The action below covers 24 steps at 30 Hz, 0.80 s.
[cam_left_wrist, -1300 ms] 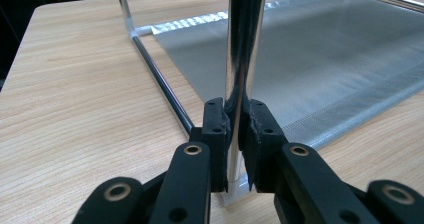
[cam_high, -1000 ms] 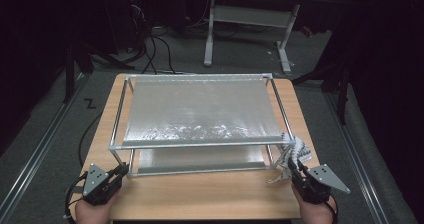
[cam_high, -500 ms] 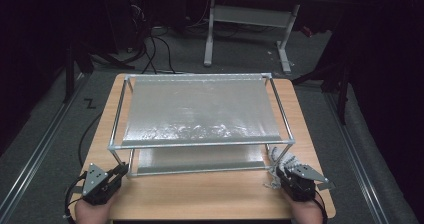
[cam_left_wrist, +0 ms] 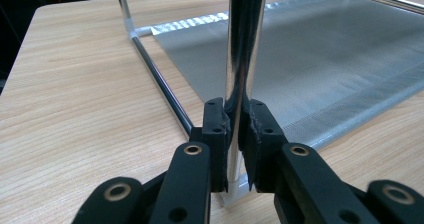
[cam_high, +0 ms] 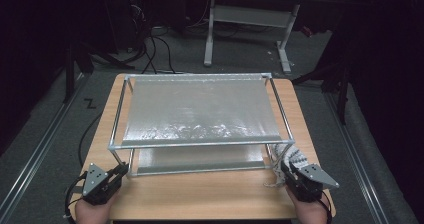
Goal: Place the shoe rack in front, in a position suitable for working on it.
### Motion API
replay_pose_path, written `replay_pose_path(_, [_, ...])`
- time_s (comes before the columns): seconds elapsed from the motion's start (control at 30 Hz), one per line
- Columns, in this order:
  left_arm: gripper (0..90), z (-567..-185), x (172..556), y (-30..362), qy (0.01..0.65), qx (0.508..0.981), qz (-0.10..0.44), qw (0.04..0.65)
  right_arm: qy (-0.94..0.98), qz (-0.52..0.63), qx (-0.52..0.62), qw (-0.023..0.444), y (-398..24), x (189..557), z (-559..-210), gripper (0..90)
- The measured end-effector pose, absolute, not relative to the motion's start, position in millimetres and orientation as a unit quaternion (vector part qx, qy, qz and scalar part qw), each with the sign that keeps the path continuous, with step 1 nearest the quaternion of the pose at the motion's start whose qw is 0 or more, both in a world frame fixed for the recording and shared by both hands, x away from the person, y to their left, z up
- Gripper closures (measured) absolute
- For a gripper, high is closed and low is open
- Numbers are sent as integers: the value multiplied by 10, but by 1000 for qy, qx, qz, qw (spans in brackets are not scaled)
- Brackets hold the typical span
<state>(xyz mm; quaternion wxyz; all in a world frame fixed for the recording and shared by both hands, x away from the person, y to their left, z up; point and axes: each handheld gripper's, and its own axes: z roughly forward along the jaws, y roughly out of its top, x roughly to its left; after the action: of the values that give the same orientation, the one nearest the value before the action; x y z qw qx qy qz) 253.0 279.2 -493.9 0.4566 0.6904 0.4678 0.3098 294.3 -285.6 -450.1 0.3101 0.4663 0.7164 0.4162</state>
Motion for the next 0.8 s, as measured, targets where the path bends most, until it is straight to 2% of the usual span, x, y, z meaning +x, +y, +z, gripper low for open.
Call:
replay_pose_path(0.37, [807,-4940,2533,2793,467,690,310,457,669,478,439,362,-2878,2748,-4095,787])
replay_pose_path(0.53, [808,-4940,2533,2792,467,691,310,457,671,477,438,363,-2872,2750,-4112,788])
replay_pose_path(0.8, [807,-4938,2534,2794,467,691,309,456,693,451,450,336,-2870,2849,-4314,788])
